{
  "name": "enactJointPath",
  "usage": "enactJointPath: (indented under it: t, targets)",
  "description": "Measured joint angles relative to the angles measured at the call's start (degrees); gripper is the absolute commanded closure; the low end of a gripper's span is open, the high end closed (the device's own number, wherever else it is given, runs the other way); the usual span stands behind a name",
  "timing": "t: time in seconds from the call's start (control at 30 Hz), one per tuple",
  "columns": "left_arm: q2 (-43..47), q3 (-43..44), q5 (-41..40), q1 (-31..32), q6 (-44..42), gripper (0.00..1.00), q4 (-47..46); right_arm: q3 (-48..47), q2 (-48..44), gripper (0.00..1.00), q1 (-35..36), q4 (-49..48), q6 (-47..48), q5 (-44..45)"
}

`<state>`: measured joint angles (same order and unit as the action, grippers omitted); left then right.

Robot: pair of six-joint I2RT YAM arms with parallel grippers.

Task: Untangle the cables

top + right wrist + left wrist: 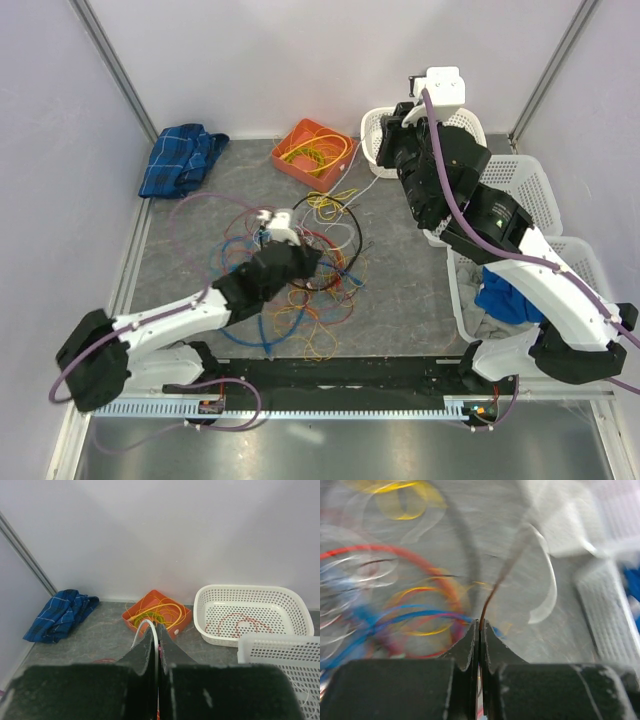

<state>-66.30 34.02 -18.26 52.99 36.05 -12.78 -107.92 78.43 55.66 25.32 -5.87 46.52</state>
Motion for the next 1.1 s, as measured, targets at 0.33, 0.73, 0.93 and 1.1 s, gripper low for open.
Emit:
enactJointPath:
  t: [0.33, 0.73, 0.93, 1.1]
  targets:
    - [7.37, -12.66, 9.88, -30.82, 23.32, 0.98, 23.67, -1.14, -0.26, 1.00, -0.33, -0.92, 2.75, 4.24]
    - [5.03, -11.85, 19.32, -32.39, 27.96, 0.79, 24.81, -1.07, -2.08, 1.00, -5.60, -4.11, 6.14, 7.58]
    - [4.55, -5.73, 25.97, -32.24, 24.17, 0.09, 24.13, 2.16, -0.07, 1.00, -15.45, -4.68, 3.15, 7.08]
    - [6.45, -5.95, 27.63, -32.22, 23.87, 0.05, 24.13, 2.29, 4.39, 1.00, -21.97, -4.63, 0.42, 6.62]
